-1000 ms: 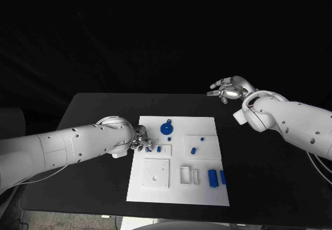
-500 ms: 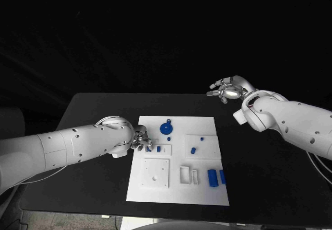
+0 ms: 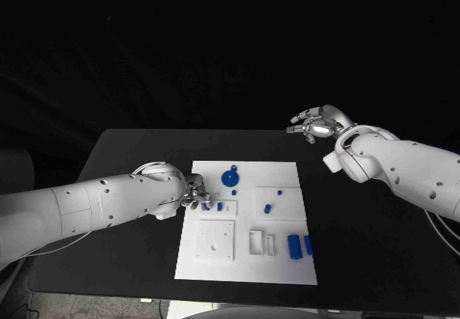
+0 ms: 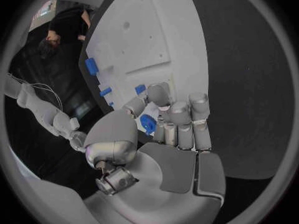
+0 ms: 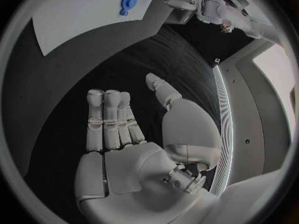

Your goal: Assemble the parts on the task board

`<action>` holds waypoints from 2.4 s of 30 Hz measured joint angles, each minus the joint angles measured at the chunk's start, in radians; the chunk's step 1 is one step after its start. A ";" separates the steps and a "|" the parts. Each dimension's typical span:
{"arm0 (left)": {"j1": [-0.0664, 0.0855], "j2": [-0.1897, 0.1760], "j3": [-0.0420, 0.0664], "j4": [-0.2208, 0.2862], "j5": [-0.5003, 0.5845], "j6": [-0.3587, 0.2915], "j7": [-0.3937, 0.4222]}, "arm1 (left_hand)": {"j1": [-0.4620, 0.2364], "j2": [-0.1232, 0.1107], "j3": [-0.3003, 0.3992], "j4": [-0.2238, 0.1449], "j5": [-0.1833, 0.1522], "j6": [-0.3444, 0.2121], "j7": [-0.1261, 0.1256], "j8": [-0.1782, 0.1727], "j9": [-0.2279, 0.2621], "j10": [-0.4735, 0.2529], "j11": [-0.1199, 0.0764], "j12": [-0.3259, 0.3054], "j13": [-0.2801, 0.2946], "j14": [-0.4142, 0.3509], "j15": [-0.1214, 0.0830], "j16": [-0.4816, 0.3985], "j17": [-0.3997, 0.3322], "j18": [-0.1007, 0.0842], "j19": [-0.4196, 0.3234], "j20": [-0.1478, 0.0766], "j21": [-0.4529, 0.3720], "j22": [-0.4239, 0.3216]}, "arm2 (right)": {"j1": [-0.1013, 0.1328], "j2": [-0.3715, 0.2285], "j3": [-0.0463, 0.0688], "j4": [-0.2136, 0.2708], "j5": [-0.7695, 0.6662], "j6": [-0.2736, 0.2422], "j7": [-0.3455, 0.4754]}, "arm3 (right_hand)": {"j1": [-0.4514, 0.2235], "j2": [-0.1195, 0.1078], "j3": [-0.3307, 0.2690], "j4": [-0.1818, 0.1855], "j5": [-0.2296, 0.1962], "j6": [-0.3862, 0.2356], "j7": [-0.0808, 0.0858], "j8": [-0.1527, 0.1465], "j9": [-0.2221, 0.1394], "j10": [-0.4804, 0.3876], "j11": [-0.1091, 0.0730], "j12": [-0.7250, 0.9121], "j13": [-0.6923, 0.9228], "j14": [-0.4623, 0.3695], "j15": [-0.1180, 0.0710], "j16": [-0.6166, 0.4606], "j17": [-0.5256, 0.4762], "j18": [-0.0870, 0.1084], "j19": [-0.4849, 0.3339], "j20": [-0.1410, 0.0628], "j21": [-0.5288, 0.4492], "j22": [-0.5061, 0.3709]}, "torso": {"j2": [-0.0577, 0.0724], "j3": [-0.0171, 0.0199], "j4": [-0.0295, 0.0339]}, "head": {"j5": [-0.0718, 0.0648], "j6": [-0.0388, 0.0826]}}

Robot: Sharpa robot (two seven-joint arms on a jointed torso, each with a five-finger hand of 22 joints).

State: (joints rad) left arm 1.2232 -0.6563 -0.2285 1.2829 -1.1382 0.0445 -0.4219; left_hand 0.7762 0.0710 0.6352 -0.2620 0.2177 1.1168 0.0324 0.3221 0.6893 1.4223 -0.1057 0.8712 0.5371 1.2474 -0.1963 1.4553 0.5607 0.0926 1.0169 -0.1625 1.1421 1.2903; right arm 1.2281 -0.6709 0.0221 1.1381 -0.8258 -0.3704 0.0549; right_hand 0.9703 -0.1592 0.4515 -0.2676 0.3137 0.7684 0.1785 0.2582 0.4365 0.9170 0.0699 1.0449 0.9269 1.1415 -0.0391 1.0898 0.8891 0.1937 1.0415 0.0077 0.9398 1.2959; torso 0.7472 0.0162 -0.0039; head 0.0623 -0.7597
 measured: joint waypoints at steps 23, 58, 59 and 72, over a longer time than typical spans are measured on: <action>0.000 0.002 0.001 0.002 -0.029 0.010 0.001 | 0.001 -0.001 -0.001 0.000 0.000 0.000 0.000 -0.002 0.001 -0.001 -0.001 0.004 0.000 -0.001 -0.001 0.000 0.000 0.000 0.006 -0.002 0.000 0.000 | -0.001 0.001 0.000 -0.002 0.000 0.001 0.000 | 0.000 0.000 0.000 0.000 0.000 0.002 0.001 0.000 -0.001 -0.004 0.004 0.000 -0.003 0.000 0.000 0.004 -0.001 0.000 0.000 0.000 0.000 0.001 | 0.000 -0.0003 0.0006 | 0.000 -0.002; -0.003 0.005 0.002 -0.010 -0.029 0.028 -0.002 | -0.036 -0.014 -0.003 0.034 -0.122 0.027 -0.020 0.006 -0.007 0.002 -0.002 0.012 -0.003 0.008 -0.007 0.000 0.000 0.000 0.005 -0.002 0.000 0.000 | -0.002 0.000 0.000 -0.002 0.000 0.003 0.000 | 0.000 0.000 0.000 0.000 0.000 0.002 -0.002 0.000 -0.001 -0.004 0.004 0.004 -0.006 0.000 0.000 0.004 -0.003 0.000 0.000 0.000 -0.004 0.002 | 0.000 -0.0003 0.0002 | -0.003 -0.005; -0.003 0.005 0.002 -0.010 -0.029 0.029 -0.002 | -0.039 -0.018 -0.004 0.039 -0.124 0.029 -0.022 0.007 -0.007 0.002 -0.002 0.012 -0.004 0.008 -0.007 0.000 -0.001 0.000 0.005 -0.002 0.000 0.000 | -0.002 0.000 0.000 -0.002 0.000 0.003 0.000 | 0.000 0.000 0.000 0.000 0.000 0.002 -0.002 0.000 -0.001 -0.004 0.004 0.004 -0.006 0.000 0.000 0.004 -0.003 0.000 0.000 0.000 -0.004 0.002 | 0.000 -0.0003 0.0002 | -0.003 -0.005; -0.009 0.007 -0.001 -0.014 -0.028 0.034 -0.005 | -0.060 -0.075 -0.014 0.082 -0.154 0.087 -0.038 0.010 -0.007 -0.005 0.000 0.012 -0.008 0.010 -0.008 0.004 -0.002 0.000 0.005 -0.002 0.000 -0.001 | -0.004 0.000 0.000 -0.004 0.000 0.004 0.000 | 0.000 0.000 0.000 0.000 0.000 0.001 0.001 0.000 -0.001 -0.004 0.004 0.004 -0.007 0.000 0.000 0.004 -0.003 0.000 0.000 0.000 -0.004 0.003 | 0.000 0.0001 0.0004 | -0.004 -0.006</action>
State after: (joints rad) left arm 1.2138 -0.6490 -0.2296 1.2690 -1.1664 0.0784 -0.4269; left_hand 0.7157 -0.0037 0.6212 -0.1805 0.0633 1.2042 -0.0054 0.3325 0.6821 1.4174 -0.1062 0.8829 0.5287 1.2570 -0.2041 1.4592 0.5582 0.0929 1.0223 -0.1642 1.1420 1.2890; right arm 1.2242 -0.6706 0.0221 1.1345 -0.8258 -0.3665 0.0547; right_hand 0.9704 -0.1592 0.4515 -0.2676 0.3137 0.7696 0.1799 0.2582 0.4359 0.9134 0.0735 1.0487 0.9200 1.1415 -0.0391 1.0938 0.8864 0.1939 1.0416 0.0077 0.9359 1.2986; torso 0.7472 0.0163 -0.0035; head 0.0586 -0.7656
